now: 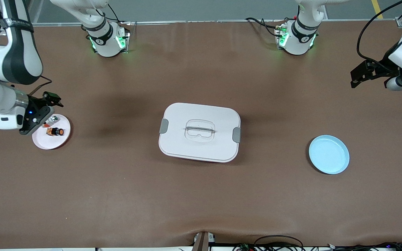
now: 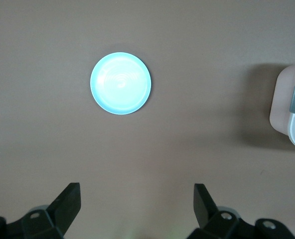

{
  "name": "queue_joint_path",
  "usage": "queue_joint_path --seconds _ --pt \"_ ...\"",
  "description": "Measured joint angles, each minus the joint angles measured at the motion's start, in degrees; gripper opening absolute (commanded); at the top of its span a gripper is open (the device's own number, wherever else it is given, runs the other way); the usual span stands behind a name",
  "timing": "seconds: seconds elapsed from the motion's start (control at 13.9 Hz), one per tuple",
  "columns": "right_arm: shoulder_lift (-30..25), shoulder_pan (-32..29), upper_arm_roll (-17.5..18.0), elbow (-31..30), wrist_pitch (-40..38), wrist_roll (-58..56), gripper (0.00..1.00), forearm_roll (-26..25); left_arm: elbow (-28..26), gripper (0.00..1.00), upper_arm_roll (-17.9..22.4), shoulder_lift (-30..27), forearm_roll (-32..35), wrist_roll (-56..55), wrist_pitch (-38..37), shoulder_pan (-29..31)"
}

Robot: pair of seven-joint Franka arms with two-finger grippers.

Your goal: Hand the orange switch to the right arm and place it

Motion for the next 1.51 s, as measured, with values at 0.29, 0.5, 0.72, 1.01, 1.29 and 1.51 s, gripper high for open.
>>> queue_joint_path --seconds 0.29,0.5,0.72,1.01,1.29,1.51 --pt "-0.06 2.1 0.74 4.2 -6.71 12.6 1.0 0.01 0.0 1.0 0.02 0.0 0.0 0.0 0.0 0.01" --pt "-0.15 5.12 0.93 6.68 -10.16 23.8 1.0 0.01 0.0 1.0 0.03 0.01 0.0 0.0 0.0 0.03" --pt "-0.19 7.69 1.0 10.01 -12.65 33.17 1.0 -0.05 -0.05 1.0 0.03 0.06 0.0 0.0 0.0 0.05" --pt "-0.21 7.56 0.35 15.74 -15.11 36.5 1.0 -0.1 -0.03 1.0 0.0 0.06 0.0 0.0 0.0 0.04" --pt "-0.2 7.51 -0.03 20.48 -15.83 41.27 1.0 -0.1 -0.03 1.0 -0.02 0.06 0.0 0.0 0.0 0.02" --pt "-0.22 6.51 -0.47 24.02 -17.61 41.71 1.0 -0.09 -0.01 1.0 -0.21 0.05 -0.02 0.02 0.0 -0.03"
